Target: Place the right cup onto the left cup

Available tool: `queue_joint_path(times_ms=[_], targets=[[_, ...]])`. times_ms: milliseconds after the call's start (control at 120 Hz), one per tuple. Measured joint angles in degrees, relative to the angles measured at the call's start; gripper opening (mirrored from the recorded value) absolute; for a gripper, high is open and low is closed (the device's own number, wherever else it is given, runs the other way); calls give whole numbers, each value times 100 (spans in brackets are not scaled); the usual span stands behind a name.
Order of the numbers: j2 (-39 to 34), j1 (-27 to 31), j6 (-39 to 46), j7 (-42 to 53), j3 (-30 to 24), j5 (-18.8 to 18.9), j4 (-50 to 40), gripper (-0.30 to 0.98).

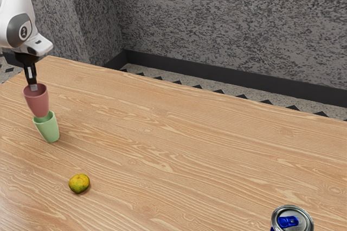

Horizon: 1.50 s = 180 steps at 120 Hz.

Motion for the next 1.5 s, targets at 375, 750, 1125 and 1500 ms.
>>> queue_joint_path(times_ms=[375, 750, 1125, 1500], targets=[[600, -44, 22, 532, 73, -3, 622, -10], [742, -29, 74, 864, 82, -74, 602, -10], [835, -3, 237, 1016, 81, -100, 378, -10], [126, -425, -115, 893, -67, -197, 492, 53]])
